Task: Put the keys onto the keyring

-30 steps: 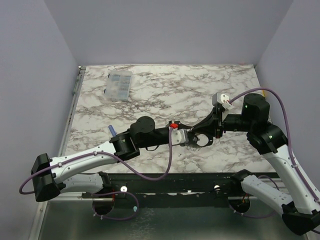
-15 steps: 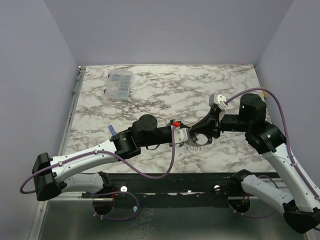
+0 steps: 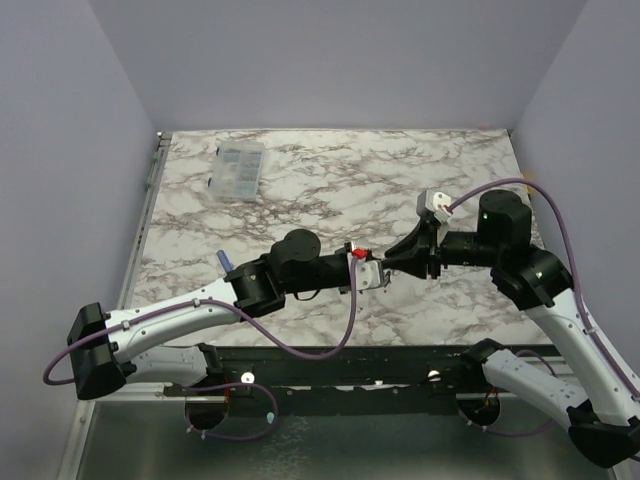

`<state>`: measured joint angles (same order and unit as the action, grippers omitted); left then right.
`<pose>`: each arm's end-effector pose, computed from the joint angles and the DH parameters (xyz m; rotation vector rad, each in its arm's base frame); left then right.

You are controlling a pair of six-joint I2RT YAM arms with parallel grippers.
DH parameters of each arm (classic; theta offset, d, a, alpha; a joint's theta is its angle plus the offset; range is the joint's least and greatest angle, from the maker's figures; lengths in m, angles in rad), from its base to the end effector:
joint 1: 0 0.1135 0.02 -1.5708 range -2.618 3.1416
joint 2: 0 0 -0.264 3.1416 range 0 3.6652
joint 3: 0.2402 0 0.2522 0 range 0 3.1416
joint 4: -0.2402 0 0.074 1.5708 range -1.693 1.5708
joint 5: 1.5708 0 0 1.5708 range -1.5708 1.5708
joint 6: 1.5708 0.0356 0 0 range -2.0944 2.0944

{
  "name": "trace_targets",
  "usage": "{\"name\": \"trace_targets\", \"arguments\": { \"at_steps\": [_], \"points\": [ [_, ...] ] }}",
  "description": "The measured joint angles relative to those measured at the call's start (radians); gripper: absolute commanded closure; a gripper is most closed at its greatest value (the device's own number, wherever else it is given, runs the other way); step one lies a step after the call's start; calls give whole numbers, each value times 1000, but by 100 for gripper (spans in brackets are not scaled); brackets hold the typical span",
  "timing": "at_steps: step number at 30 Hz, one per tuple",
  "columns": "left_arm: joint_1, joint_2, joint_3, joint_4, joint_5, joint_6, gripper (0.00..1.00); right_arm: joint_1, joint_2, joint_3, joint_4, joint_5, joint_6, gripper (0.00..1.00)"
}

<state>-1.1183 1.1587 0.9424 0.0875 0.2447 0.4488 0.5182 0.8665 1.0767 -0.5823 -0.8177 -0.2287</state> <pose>0.1121 -0.2502 0.3475 1.3585 1.0976 -0.7030 0.1328 0.1056 0.3887 -1.1918 1.5317 0.9812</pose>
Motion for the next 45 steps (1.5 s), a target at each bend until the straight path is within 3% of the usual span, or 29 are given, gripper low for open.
{"name": "trace_targets", "arguments": {
  "at_steps": [2, 5, 12, 16, 24, 29, 33, 41, 45],
  "points": [
    [0, 1, 0, -4, -1, 11, 100, 0, -12, 0, 5, 5, 15, 41],
    [0, 6, -1, -16, -10, 33, 100, 2, -43, 0, 16, 13, 28, 32],
    [0, -31, -86, 61, -40, 88, 100, 5, -89, 0, 26, 25, 47, 29],
    [0, -82, -179, 117, -44, 159, 100, 5, -123, -1, 53, 108, 71, 27],
    [-8, -169, -299, 190, -113, 391, 100, 5, -237, -55, 133, 509, 187, 26],
    [-19, -240, -399, 253, -158, 599, 100, 5, -197, -54, 87, 895, 406, 27],
    [-28, -268, -447, 263, -178, 763, 100, 5, -139, -55, -23, 1108, 606, 27],
    [-38, -307, -449, 261, -206, 947, 100, 5, 19, -64, -233, 1246, 933, 21],
    [-43, -333, -438, 225, -206, 991, 100, -2, 147, -64, -289, 1252, 1007, 7]
  ]
}}
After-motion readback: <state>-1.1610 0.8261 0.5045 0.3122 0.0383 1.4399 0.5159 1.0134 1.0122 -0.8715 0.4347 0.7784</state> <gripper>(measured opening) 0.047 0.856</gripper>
